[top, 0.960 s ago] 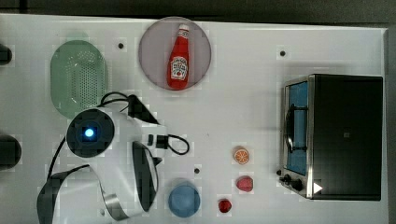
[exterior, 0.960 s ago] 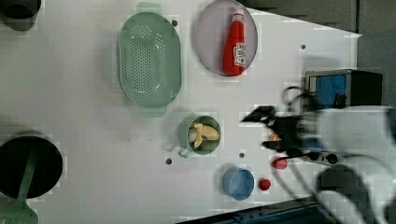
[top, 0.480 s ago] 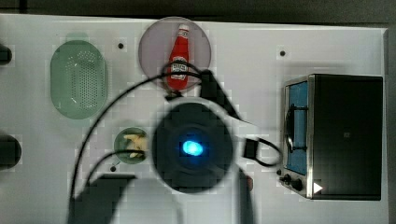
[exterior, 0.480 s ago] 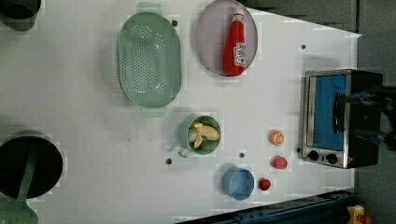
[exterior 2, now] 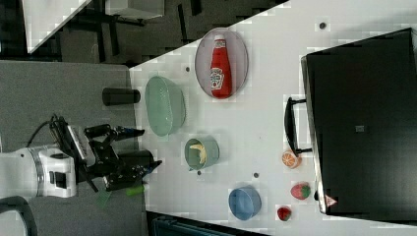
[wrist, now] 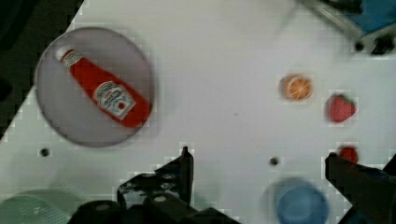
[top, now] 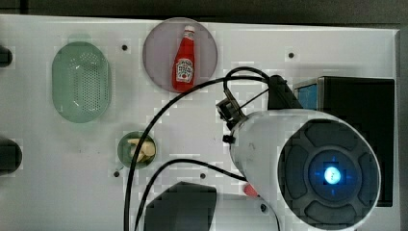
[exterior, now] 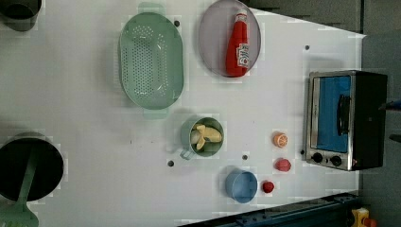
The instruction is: Pick Banana and place it in mug.
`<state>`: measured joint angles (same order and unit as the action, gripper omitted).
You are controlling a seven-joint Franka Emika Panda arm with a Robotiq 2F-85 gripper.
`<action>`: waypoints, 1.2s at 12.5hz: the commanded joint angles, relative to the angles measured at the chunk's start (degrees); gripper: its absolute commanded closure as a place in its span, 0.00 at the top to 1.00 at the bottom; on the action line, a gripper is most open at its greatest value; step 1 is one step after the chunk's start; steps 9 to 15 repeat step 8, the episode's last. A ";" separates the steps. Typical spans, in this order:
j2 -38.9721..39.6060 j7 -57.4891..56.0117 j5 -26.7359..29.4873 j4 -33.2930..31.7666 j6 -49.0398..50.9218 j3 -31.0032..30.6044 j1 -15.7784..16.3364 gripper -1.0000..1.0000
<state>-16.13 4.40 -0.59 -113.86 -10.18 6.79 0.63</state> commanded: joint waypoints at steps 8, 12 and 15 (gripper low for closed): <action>0.61 -3.61 -1.04 0.08 5.77 0.56 1.05 1.00; 0.61 -3.61 -1.04 0.08 5.77 0.56 1.05 1.00; 0.61 -3.61 -1.04 0.08 5.77 0.56 1.05 1.00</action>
